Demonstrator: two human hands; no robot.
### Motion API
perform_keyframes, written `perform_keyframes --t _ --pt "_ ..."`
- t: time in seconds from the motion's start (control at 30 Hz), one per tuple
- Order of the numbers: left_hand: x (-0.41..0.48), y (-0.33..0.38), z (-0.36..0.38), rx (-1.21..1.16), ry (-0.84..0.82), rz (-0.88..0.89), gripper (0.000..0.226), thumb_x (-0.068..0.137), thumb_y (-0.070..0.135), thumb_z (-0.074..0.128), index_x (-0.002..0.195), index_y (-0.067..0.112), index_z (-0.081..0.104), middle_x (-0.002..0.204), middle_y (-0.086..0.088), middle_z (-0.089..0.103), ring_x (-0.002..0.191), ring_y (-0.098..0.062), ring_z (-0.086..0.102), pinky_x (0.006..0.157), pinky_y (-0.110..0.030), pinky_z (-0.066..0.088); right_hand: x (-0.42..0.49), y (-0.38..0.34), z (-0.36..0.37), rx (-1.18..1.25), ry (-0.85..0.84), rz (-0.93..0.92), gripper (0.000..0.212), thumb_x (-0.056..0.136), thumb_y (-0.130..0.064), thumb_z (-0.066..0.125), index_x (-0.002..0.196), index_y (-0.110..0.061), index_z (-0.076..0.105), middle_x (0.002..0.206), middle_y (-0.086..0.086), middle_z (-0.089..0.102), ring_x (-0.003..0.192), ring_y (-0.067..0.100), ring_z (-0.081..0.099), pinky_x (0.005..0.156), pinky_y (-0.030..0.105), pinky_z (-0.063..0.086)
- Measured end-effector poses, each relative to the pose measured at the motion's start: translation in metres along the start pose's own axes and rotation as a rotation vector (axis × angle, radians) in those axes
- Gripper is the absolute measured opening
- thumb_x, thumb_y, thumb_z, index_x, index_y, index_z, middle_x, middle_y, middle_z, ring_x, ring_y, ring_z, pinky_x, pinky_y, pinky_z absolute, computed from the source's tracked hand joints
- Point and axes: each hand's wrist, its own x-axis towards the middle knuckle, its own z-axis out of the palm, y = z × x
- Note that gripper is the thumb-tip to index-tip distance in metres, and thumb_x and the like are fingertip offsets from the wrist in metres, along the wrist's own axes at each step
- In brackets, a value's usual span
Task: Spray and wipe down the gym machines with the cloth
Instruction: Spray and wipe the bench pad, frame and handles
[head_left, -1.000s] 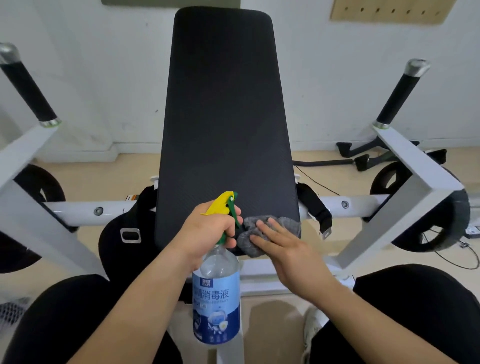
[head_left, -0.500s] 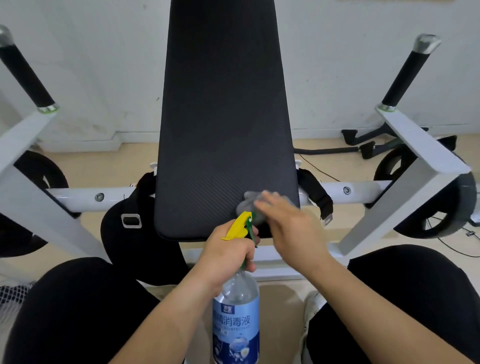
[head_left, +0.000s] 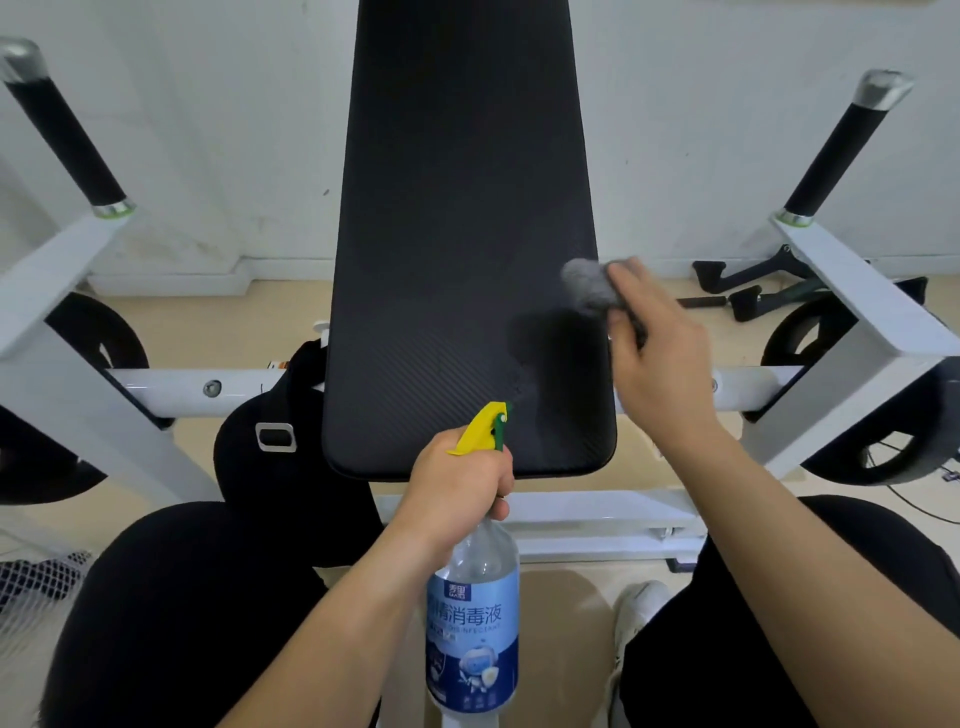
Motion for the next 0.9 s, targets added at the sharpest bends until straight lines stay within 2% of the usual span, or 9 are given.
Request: perform_keyframes --t 0.17,0.33,0.4,0.5,0.57,0.7,0.77,0.83,0.9 --pt "0.000 0.003 -0.021 -0.068 0.041 0.052 0.034 0.054 0.002 0.055 0.084 0.006 0.069 0.090 -0.017 0.069 0.046 -0.020 0.053 0.052 -0.028 0.047 -0.036 0.013 0.054 -0.154 -0.280 -0.134 0.044 0.099 -0.010 0.043 0.143 -0.012 0.051 0.155 0.013 0.041 0.146 0.036 0.032 0.116 0.050 0.032" --pt "0.001 0.009 -0.053 -0.118 0.115 0.110 0.030 0.069 -0.012 0.054 0.090 0.004 0.070 0.093 -0.017 0.070 0.050 -0.018 0.053 0.047 -0.026 0.048 -0.104 -0.003 0.055 -0.231 -0.541 -0.610 0.056 0.089 -0.005 0.050 0.144 -0.018 0.053 0.155 0.007 0.042 0.143 0.029 0.039 0.116 0.039 0.035" --pt "0.004 0.010 -0.062 -0.135 0.127 0.108 0.032 0.074 -0.016 0.051 0.090 0.004 0.069 0.095 -0.014 0.069 0.049 -0.018 0.052 0.046 -0.026 0.047 -0.066 0.012 0.053 -0.264 -0.494 -0.617 0.054 0.090 -0.005 0.042 0.141 -0.019 0.056 0.152 0.008 0.047 0.138 0.028 0.047 0.115 0.036 0.035" --pt "0.005 0.011 -0.074 -0.146 0.145 0.097 0.033 0.076 -0.017 0.050 0.093 0.004 0.069 0.096 -0.014 0.069 0.055 -0.019 0.053 0.047 -0.025 0.047 0.006 0.036 0.045 -0.395 -0.346 -0.288 0.050 0.099 -0.008 0.037 0.147 -0.020 0.047 0.156 0.010 0.041 0.142 0.032 0.040 0.115 0.038 0.031" --pt "0.005 0.013 -0.080 -0.161 0.145 0.092 0.033 0.077 -0.016 0.050 0.094 0.005 0.070 0.097 -0.013 0.069 0.056 -0.019 0.054 0.049 -0.026 0.048 0.005 0.028 0.048 -0.415 -0.362 -0.245 0.048 0.101 -0.009 0.035 0.148 -0.018 0.045 0.159 0.008 0.035 0.146 0.031 0.034 0.115 0.042 0.036" --pt "0.006 0.016 -0.091 -0.179 0.164 0.099 0.034 0.078 -0.015 0.051 0.099 0.005 0.069 0.098 -0.013 0.070 0.049 -0.016 0.055 0.048 -0.024 0.048 -0.079 -0.010 0.061 -0.323 -0.489 -0.602 0.068 0.081 0.007 0.050 0.145 -0.014 0.050 0.158 0.011 0.037 0.145 0.034 0.035 0.107 0.041 0.047" --pt "0.004 0.018 -0.095 -0.190 0.168 0.114 0.034 0.078 -0.016 0.050 0.100 0.002 0.069 0.098 -0.013 0.068 0.050 -0.016 0.054 0.048 -0.024 0.048 -0.085 -0.017 0.059 -0.301 -0.572 -0.658 0.078 0.073 0.011 0.063 0.145 -0.018 0.052 0.158 0.009 0.037 0.144 0.032 0.037 0.087 0.033 0.056" --pt "0.002 0.019 -0.100 -0.198 0.172 0.126 0.034 0.078 -0.016 0.050 0.100 0.002 0.068 0.098 -0.013 0.068 0.052 -0.017 0.053 0.047 -0.023 0.048 -0.062 -0.013 0.061 -0.320 -0.587 -0.751 0.073 0.079 0.008 0.061 0.145 -0.023 0.051 0.158 0.007 0.037 0.144 0.029 0.038 0.075 0.031 0.058" --pt "0.000 0.020 -0.107 -0.213 0.182 0.129 0.033 0.078 -0.016 0.050 0.098 0.003 0.069 0.098 -0.013 0.069 0.050 -0.017 0.053 0.046 -0.023 0.047 -0.026 -0.008 0.070 -0.372 -0.582 -0.794 0.061 0.088 0.002 0.050 0.143 -0.025 0.053 0.157 0.006 0.039 0.143 0.029 0.040 0.080 0.034 0.057"
